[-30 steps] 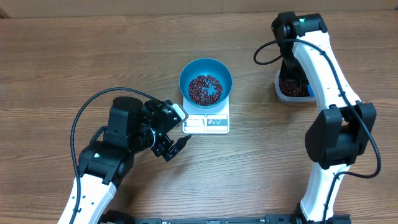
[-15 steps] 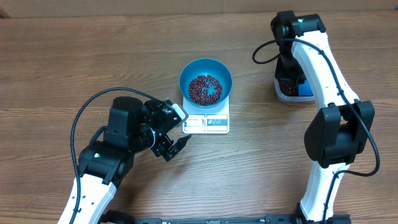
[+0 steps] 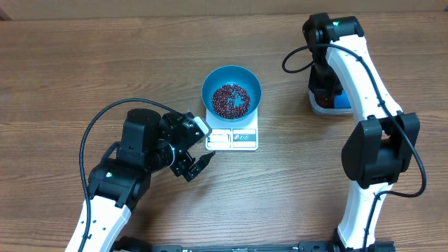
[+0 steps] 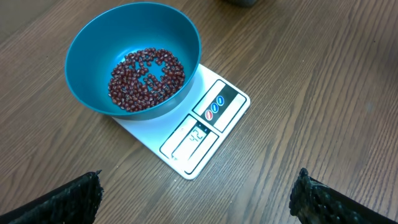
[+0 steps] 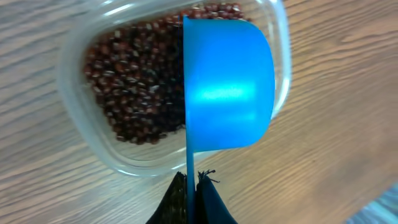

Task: Scoop item into bowl and weigh 150g on scale
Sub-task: 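Lower the scoop into the red beans with the right gripper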

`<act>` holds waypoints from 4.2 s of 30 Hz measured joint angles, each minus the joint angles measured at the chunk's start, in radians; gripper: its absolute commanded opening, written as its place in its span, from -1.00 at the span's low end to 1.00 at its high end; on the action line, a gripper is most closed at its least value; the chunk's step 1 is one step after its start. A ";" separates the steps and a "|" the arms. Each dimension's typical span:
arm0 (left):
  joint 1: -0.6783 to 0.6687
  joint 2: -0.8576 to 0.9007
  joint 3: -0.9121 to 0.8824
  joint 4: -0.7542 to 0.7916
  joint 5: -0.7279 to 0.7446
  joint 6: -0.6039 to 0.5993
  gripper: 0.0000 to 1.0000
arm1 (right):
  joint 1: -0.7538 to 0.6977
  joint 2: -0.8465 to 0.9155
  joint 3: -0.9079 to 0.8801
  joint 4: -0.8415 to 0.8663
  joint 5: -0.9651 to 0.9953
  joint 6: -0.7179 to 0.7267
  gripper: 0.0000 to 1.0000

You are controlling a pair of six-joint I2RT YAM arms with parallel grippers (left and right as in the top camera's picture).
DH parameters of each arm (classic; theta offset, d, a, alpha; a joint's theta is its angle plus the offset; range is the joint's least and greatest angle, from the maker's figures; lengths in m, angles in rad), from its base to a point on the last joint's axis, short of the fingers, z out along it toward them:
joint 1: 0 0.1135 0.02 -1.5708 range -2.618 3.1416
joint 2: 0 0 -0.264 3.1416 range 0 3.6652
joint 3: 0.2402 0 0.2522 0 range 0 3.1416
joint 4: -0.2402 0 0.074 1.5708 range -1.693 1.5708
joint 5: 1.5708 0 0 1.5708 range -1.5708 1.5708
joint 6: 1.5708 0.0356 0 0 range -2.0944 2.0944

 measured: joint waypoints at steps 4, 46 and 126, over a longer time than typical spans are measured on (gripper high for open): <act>0.000 0.000 0.000 0.000 0.000 0.000 0.99 | 0.000 0.000 0.000 -0.003 0.055 0.000 -0.92; 0.000 0.000 0.000 0.000 0.000 0.000 0.99 | 0.010 0.000 -0.083 0.112 -0.065 -0.066 -0.92; 0.000 0.000 0.000 0.000 0.000 0.000 1.00 | -0.325 -0.038 -0.083 0.164 -0.711 -0.330 -0.92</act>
